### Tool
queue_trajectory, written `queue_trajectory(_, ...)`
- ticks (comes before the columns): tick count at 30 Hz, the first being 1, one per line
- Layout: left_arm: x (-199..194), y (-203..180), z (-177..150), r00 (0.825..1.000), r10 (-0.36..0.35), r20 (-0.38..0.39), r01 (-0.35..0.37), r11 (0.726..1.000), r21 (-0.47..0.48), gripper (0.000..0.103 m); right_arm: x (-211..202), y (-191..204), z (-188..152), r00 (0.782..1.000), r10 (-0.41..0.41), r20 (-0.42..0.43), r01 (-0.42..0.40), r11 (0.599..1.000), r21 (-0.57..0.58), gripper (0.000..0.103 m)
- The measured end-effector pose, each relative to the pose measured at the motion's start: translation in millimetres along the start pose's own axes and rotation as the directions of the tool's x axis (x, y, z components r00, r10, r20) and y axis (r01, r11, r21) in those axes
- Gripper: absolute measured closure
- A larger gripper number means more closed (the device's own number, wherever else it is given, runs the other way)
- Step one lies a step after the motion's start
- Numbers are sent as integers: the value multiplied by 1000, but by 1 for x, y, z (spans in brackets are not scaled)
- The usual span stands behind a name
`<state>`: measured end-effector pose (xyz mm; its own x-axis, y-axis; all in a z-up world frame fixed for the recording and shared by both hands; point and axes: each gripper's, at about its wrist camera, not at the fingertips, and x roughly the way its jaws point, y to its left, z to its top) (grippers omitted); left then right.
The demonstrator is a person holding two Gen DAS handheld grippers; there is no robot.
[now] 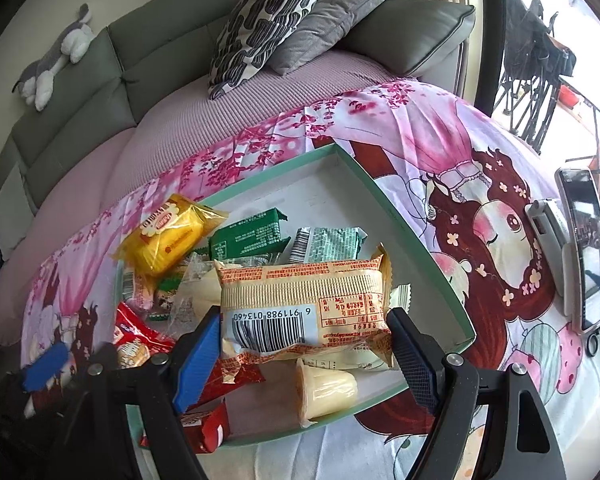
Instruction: Organize snacks
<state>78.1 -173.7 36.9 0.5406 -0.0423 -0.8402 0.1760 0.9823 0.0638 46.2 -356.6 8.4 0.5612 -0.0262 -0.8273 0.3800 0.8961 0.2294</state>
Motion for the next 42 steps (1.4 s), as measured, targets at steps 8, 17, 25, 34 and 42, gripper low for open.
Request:
queue_trajectory(8,-5,43,1,998,64,17,-62,990,-124,28,9,20,-6,1000,6,-25,-8,997,-80,18)
queue_trajectory(17,5,63,-6,997,78,-17,-80,981,-177,24,8,37,-11,1000,18,-8,-19,990,-140,0)
queue_trajectory(25,12,76,-22,995,94,-43,-101,974,-205,10,-4,48,-16,1000,17,23,-13,987,-162,0)
queue_trajectory(34,4,94,-50,993,111,-49,-119,970,-213,7,-24,55,-49,999,8,42,1,979,-205,0)
queue_trajectory(42,-14,100,-79,987,158,-37,-162,965,-206,7,-44,57,-85,997,-1,74,18,972,-235,0)
